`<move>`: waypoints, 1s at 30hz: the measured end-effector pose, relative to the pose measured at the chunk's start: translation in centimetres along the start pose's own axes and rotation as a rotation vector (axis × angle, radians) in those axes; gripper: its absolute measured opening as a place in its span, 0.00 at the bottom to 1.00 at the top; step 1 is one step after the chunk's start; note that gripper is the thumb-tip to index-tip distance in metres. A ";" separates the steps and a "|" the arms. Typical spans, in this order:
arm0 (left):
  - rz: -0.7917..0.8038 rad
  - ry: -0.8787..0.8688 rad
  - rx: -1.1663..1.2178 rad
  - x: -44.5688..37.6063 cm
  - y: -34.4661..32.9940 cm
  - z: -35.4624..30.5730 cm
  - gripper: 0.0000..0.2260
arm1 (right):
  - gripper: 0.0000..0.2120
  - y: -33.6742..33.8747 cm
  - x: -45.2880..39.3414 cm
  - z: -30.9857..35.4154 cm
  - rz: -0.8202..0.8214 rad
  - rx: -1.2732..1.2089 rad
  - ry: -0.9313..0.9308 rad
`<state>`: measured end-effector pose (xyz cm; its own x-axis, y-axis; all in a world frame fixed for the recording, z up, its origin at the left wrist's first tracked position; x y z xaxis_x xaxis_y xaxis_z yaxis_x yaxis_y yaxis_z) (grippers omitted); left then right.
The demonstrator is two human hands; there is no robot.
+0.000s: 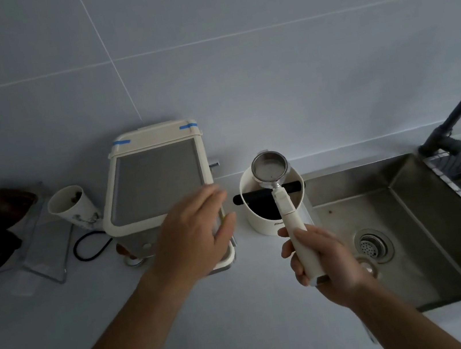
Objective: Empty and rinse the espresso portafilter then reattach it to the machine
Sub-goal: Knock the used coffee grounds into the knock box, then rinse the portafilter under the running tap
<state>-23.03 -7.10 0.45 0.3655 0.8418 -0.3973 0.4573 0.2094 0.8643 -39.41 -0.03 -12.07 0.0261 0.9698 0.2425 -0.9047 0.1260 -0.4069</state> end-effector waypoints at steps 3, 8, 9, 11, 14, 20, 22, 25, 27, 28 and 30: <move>0.042 0.022 0.143 0.5 -0.9 -2.8 0.15 | 0.20 -1.0 0.6 0.4 -0.005 0.007 0.016; 0.376 0.496 0.688 1.4 -6.2 -2.4 0.12 | 0.20 -1.2 2.4 0.9 -0.064 -0.040 0.037; 0.429 0.549 0.776 1.5 -7.1 -2.9 0.10 | 0.19 -1.1 2.8 1.0 -0.070 -0.039 0.045; 0.525 0.618 0.923 1.9 -8.8 -4.3 0.09 | 0.18 -0.4 3.6 1.1 -0.090 -0.044 0.056; 0.601 0.679 1.096 2.2 -11.2 -7.1 0.10 | 0.19 1.7 4.9 1.1 -0.131 -0.068 0.059; 0.711 0.745 1.264 1.8 -16.3 -13.2 0.08 | 0.16 6.9 6.2 1.9 -0.182 -0.088 0.063; 0.718 0.752 1.266 1.4 -18.0 -15.0 0.08 | 0.19 9.3 6.4 2.4 -0.187 -0.082 0.059; 0.704 0.765 1.260 0.5 -20.4 -18.0 0.09 | 0.18 13.2 6.4 3.8 -0.172 -0.077 0.058; 0.689 0.788 1.253 -0.1 -21.7 -19.6 0.09 | 0.12 15.4 6.3 4.8 -0.145 -0.063 0.046; 0.680 0.801 1.248 -0.3 -22.6 -20.8 0.09 | 0.10 16.8 6.4 5.2 -0.126 -0.056 0.031; 0.666 0.819 1.242 -0.5 -23.9 -22.4 0.09 | 0.11 19.0 6.6 5.7 -0.109 -0.041 0.006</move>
<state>-52.32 -1.43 -13.11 0.4360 0.7236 0.5351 0.8873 -0.4451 -0.1210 -58.85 7.55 -13.25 0.1260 0.9512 0.2818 -0.8783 0.2390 -0.4140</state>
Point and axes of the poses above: each hand's wrist, its own x-axis away from the middle knuckle, its own y-axis out of the back of the hand, z = x × y, the point moved 10 cm from there along -x, towards the middle knuckle, and after that the axes turned 7 degrees about y, right-handed, at the moved point
